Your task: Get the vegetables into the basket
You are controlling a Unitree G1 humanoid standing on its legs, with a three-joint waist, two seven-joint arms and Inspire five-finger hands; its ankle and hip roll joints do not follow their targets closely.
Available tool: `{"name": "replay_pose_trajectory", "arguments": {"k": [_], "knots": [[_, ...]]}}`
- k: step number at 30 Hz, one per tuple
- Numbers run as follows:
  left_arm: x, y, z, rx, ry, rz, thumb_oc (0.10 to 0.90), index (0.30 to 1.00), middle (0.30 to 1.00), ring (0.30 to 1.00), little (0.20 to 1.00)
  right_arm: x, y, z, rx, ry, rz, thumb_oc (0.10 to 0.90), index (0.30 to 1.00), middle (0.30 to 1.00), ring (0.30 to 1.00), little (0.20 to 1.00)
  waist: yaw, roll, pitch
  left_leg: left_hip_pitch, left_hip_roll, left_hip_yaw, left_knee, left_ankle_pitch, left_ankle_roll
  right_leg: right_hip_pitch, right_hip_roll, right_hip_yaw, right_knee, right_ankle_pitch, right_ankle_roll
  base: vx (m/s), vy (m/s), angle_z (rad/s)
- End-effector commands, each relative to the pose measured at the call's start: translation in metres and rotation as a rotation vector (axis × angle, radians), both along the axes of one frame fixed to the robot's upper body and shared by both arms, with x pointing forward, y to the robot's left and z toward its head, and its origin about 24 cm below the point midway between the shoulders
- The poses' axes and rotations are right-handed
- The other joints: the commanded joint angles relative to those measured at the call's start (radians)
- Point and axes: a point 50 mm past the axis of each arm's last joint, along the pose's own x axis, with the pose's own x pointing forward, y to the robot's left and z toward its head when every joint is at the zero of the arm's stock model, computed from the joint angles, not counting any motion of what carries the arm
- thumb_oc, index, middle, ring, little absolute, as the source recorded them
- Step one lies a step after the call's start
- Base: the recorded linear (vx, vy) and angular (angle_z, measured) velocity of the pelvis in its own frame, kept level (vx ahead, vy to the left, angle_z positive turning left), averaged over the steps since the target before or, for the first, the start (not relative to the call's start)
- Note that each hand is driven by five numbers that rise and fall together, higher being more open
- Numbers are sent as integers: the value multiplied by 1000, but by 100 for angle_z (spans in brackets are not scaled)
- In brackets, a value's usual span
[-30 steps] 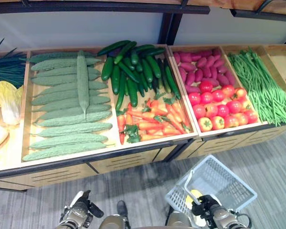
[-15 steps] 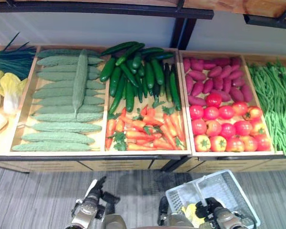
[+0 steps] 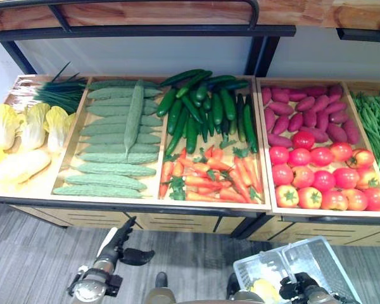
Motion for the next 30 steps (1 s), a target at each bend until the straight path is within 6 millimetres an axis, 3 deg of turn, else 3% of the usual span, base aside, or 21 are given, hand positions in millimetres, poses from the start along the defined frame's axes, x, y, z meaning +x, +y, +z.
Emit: {"name": "replay_pose_trajectory", "arguments": {"k": [1,12,20,24,30], "knots": [[32,2,37,-7,-198,-60,900,1000,1000,1000,1000,14,17,-3,68,-10,54,400,300,300,300,300,8,-77,-17,-25,21,-36,77,-54,-15,-22,-113,25,58,-33,92,-9,35,1],[18,6,78,-49,-337,-62,900,1000,1000,1000,1000,10,18,-5,72,8,53,400,300,300,300,300,19,-71,-13,-6,-3,-25,57,-64,-1,-29,-131,42,58,-18,102,-10,26,-5],[18,3,116,-108,-494,-78,900,1000,1000,1000,1000,9,21,-7,73,28,55,400,300,300,300,300,26,-57,-16,9,-7,-25,39,-60,0,-19,-132,44,55,-19,101,0,0,0],[31,3,143,-55,-641,-93,900,1000,1000,1000,1000,13,26,-8,76,19,73,400,300,300,300,300,29,-53,-21,13,-3,-28,38,-59,-5,-11,-127,41,51,-26,98,0,0,0],[51,-2,160,2,-740,-142,900,1000,1000,1000,1000,18,27,-6,70,11,94,400,300,300,300,300,20,-50,-32,23,3,-22,40,-62,-10,0,-120,44,49,-36,93,0,0,0]]}}
